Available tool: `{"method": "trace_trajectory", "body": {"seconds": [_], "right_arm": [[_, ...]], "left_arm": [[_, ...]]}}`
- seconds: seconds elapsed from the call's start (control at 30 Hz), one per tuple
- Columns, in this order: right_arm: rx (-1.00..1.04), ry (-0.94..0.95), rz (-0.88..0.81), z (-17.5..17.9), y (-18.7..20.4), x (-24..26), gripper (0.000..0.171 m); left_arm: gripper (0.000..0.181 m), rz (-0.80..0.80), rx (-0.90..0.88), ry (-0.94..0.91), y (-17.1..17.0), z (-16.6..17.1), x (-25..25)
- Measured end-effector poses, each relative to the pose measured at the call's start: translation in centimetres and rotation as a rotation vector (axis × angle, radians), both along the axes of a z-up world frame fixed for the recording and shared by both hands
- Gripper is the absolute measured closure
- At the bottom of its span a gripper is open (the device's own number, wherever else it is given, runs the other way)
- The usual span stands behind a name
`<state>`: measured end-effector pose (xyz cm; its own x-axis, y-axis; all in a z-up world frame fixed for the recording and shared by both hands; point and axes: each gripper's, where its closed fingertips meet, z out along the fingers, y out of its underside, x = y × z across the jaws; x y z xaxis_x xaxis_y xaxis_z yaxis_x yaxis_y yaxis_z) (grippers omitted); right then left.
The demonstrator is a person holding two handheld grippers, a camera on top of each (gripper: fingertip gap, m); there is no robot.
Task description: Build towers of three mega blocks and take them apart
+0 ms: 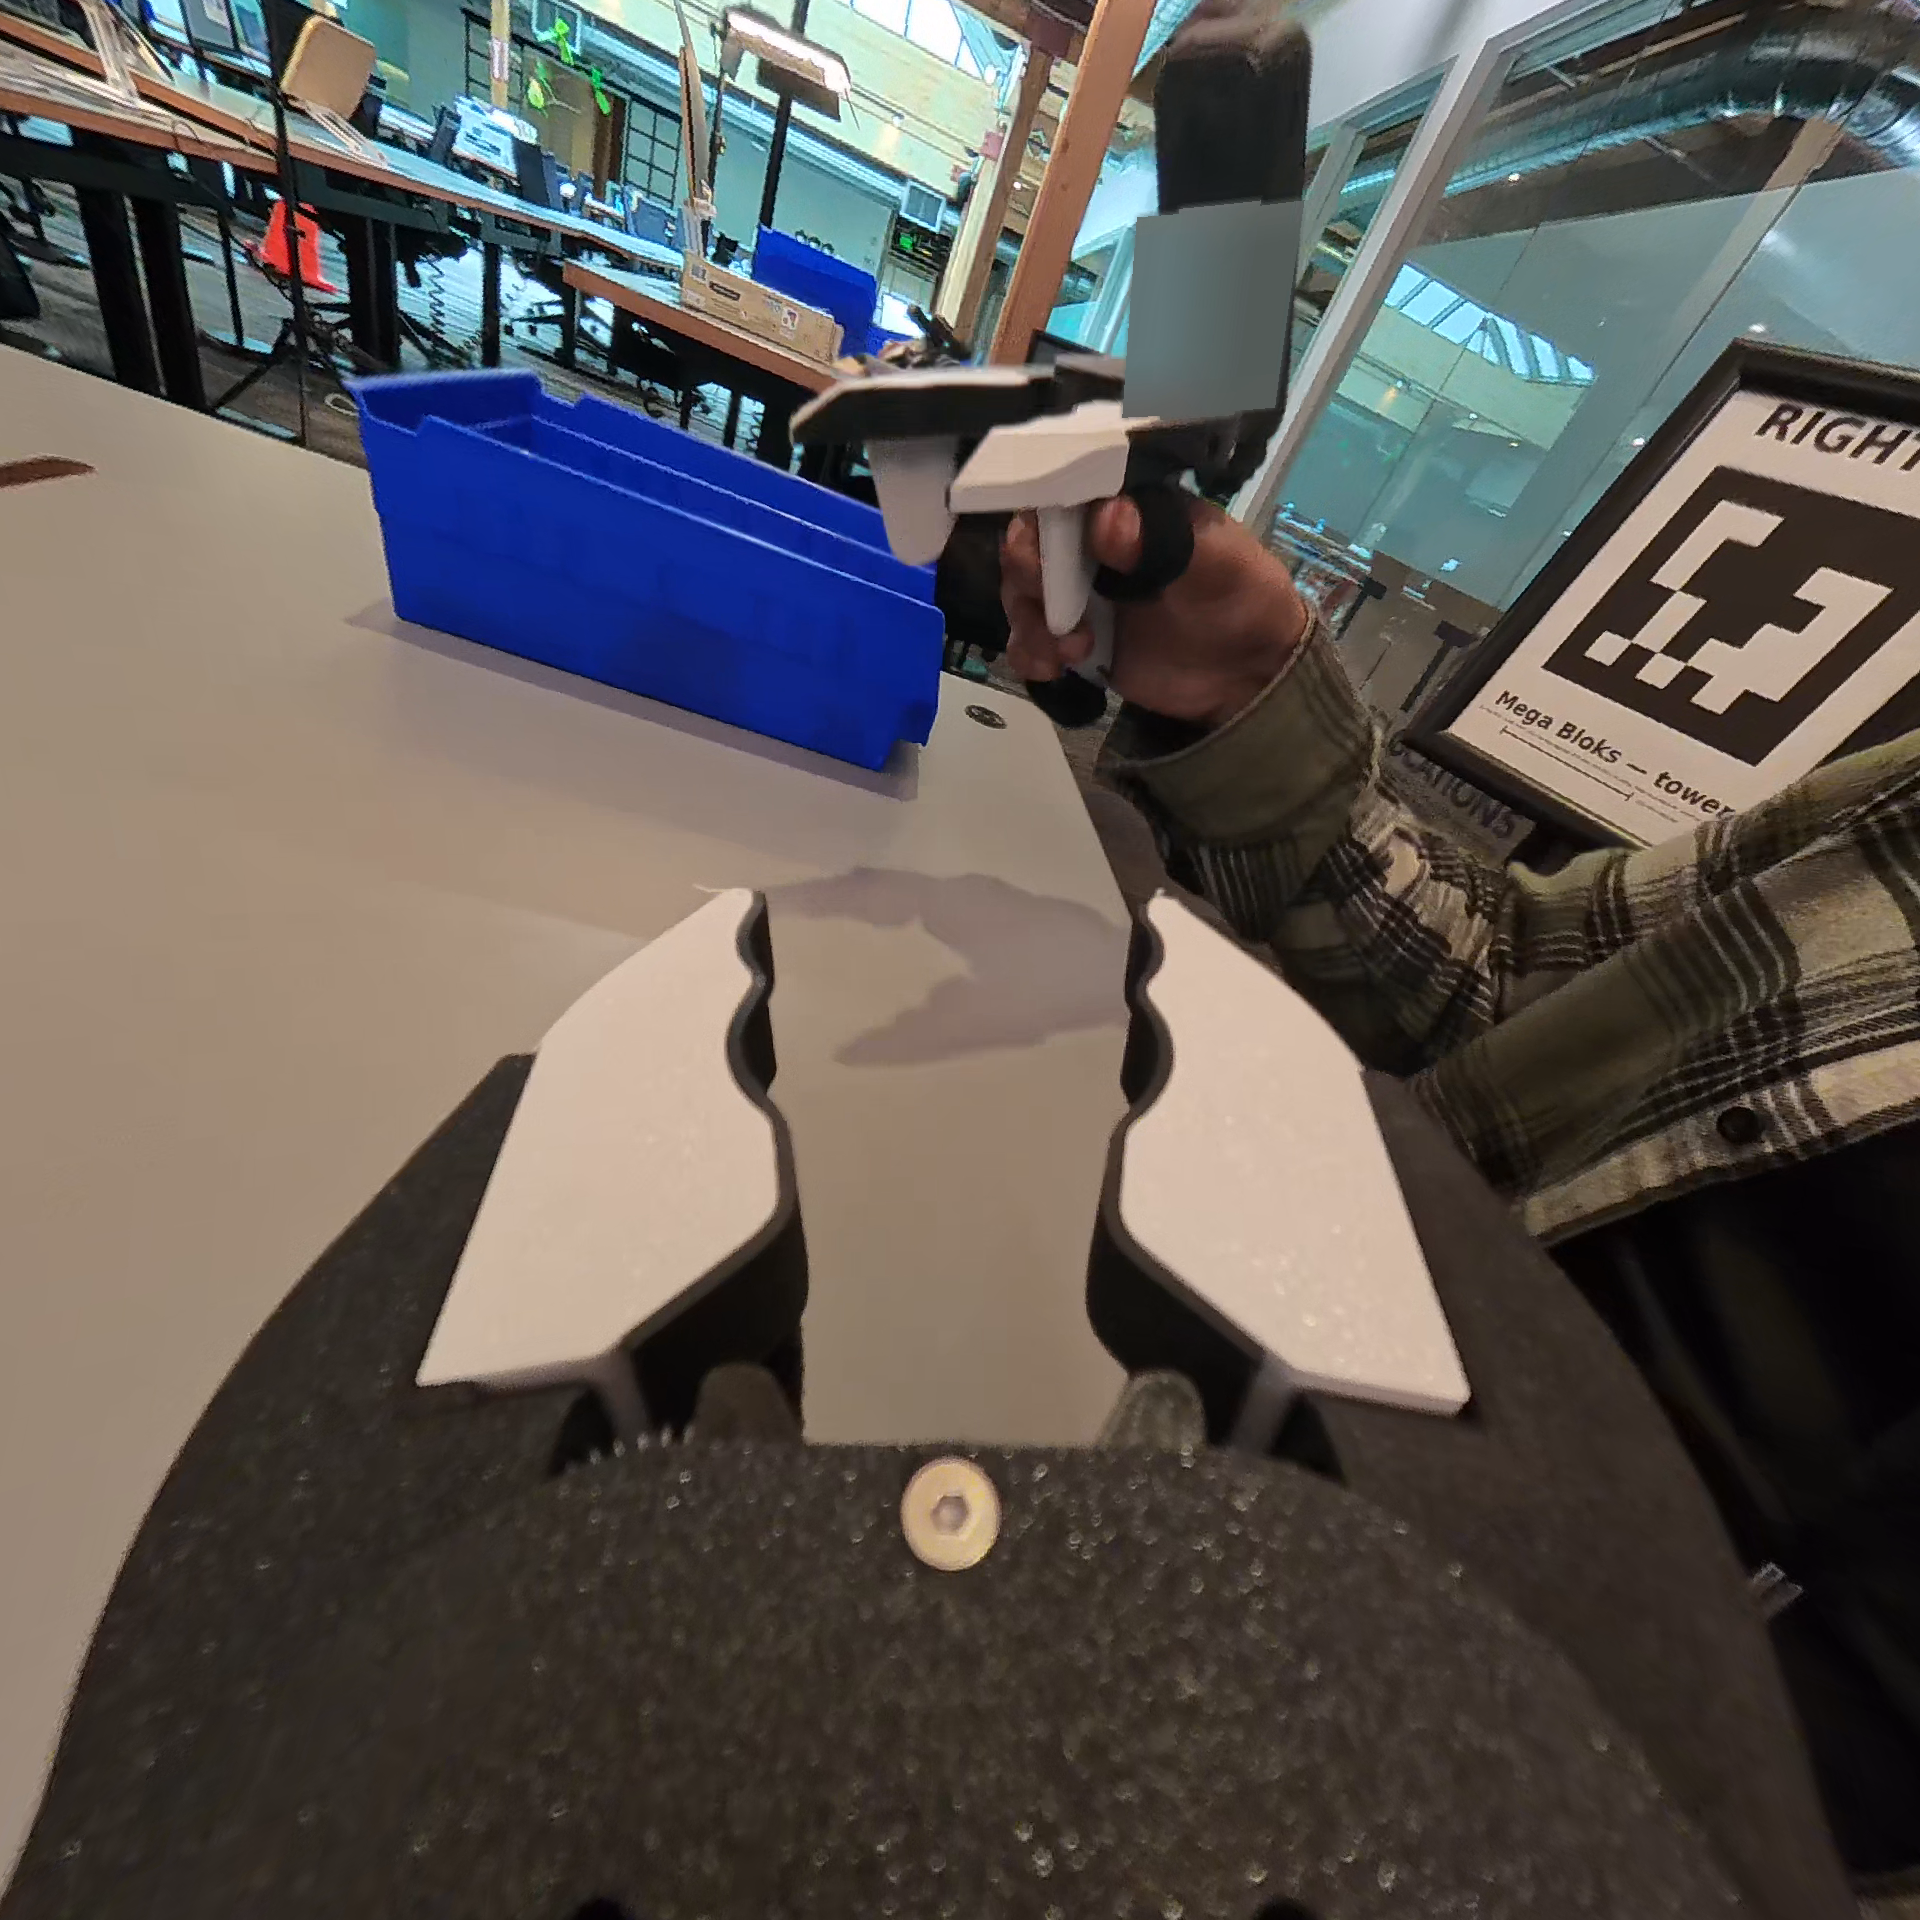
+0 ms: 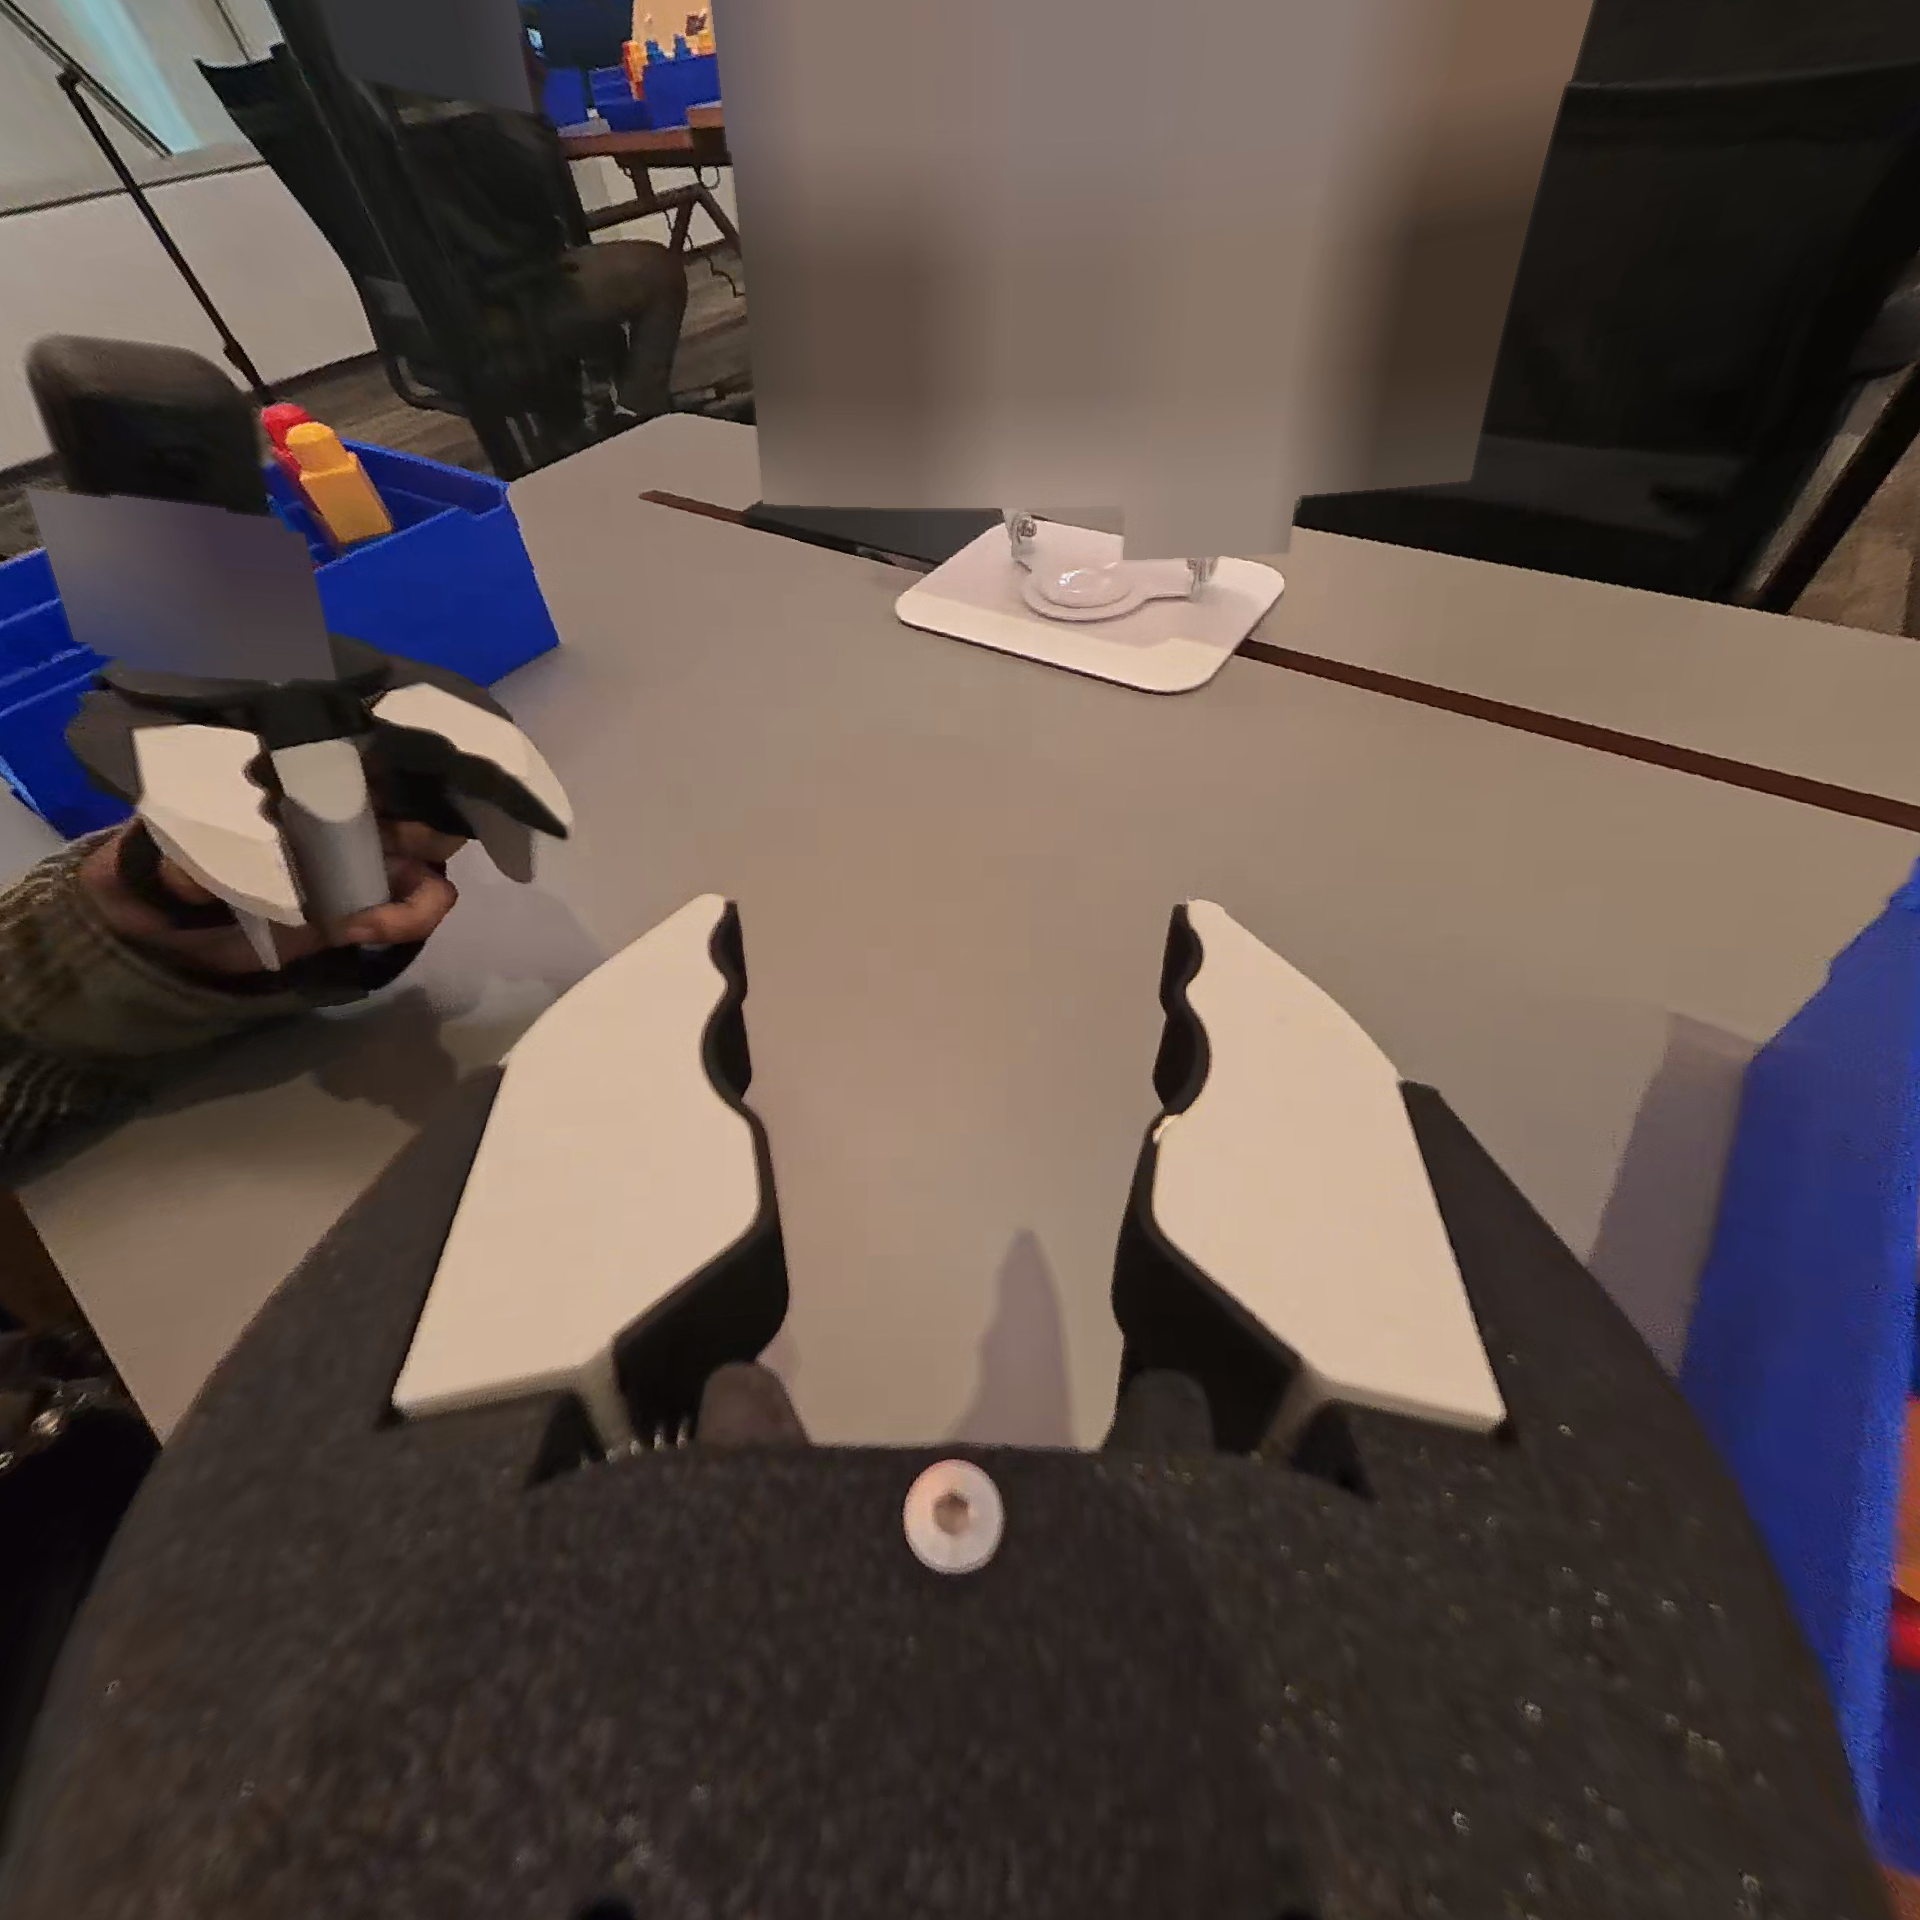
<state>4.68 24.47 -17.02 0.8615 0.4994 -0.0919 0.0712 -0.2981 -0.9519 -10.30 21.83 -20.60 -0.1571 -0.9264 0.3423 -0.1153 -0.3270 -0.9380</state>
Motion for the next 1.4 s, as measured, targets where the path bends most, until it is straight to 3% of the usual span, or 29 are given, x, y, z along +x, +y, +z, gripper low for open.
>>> {"method": "trace_trajectory", "body": {"seconds": [0.33,0.5,0.67,0.8,0.9,1.17,1.4], "right_arm": [[-0.001,0.087,0.026,-3.3,-0.3,-0.9,0.101],[-0.042,0.104,0.079,-4.5,-0.6,-1.5,0.101],[-0.071,0.108,0.125,-5.4,-1.0,-2.3,0.103],[-0.084,0.113,0.153,-5.8,-1.2,-2.8,0.104],[-0.085,0.131,0.171,-5.7,-1.3,-3.1,0.105],[-0.096,0.137,0.198,-5.9,-1.5,-3.6,0.106],[-0.111,0.149,0.217,-6.2,-1.7,-3.6,0.108]], "left_arm": [[0.12,0.229,0.081,0.01,-0.5,4.9,-6.7],[0.121,0.48,0.155,0.09,0.7,7.9,-15.1],[0.122,0.808,0.192,0.313,3.9,8.6,-26.7],[0.122,1.027,0.154,0.51,6.7,7.6,-36.1],[0.122,1.131,0.053,0.547,8.5,6.4,-40.4],[0.115,1.29,-0.102,0.559,12.5,-1.2,-41.3],[0.114,1.346,-0.162,0.588,14.4,-5.2,-40.4]]}}
